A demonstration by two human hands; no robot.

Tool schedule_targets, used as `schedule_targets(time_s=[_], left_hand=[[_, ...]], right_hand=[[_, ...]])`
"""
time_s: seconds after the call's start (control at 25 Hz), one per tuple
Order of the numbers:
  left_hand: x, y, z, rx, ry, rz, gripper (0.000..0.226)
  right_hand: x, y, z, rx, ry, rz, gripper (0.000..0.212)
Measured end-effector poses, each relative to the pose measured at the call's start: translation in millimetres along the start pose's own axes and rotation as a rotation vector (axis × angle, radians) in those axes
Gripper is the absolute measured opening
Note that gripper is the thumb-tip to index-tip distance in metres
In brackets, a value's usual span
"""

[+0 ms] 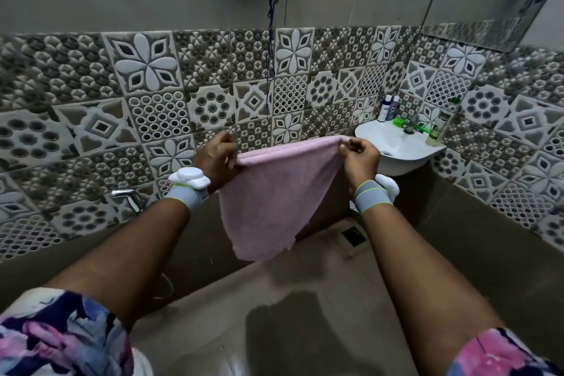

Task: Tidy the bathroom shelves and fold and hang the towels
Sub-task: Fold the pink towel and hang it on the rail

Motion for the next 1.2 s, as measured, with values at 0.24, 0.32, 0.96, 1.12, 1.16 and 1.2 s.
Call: schedule_targets(time_s=[0.24, 0.32, 0.96, 1.12, 1.16, 1.2], left_hand=[[-2.1, 1.9, 22.2, 0.135, 0.473, -0.329, 0.028], [1.4, 6.5, 25.7, 0.036, 0.516, -0.458, 0.052], [29.5, -10.0, 77.1, -0.914, -0.771, -0.65, 0.011], [24.6, -11.3, 79.4, -0.949, -0.786, -0.569, 0.014], [24.0, -10.6, 78.7, -0.971, -0.785, -0.545, 0.014], [23.8, -9.6, 79.0, -0.987, -0.805, -0.528, 0.012]], right_hand=[[5.6, 5.8, 0.0, 0.063, 0.044, 0.002, 0.019], [6.5, 4.9, 1.5, 0.061, 0.038, 0.002, 0.019], [28.4, -73.4, 4.6, -0.194, 0.083, -0.643, 0.019], [31.9, -79.7, -3.1, -0.221, 0.103, -0.558, 0.018], [33.5, -81.4, -5.3, -0.236, 0.1, -0.531, 0.018], [34.9, -82.4, -8.4, -0.258, 0.086, -0.514, 0.017]])
Point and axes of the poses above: each hand's wrist, its own y-axis towards the middle knuckle, its own x-axis out of the palm, z = x × y, the point moved 2 cm from there along y, towards the middle knuckle, and after that the axes turned 10 degrees about -x, right-handed, at the moved point
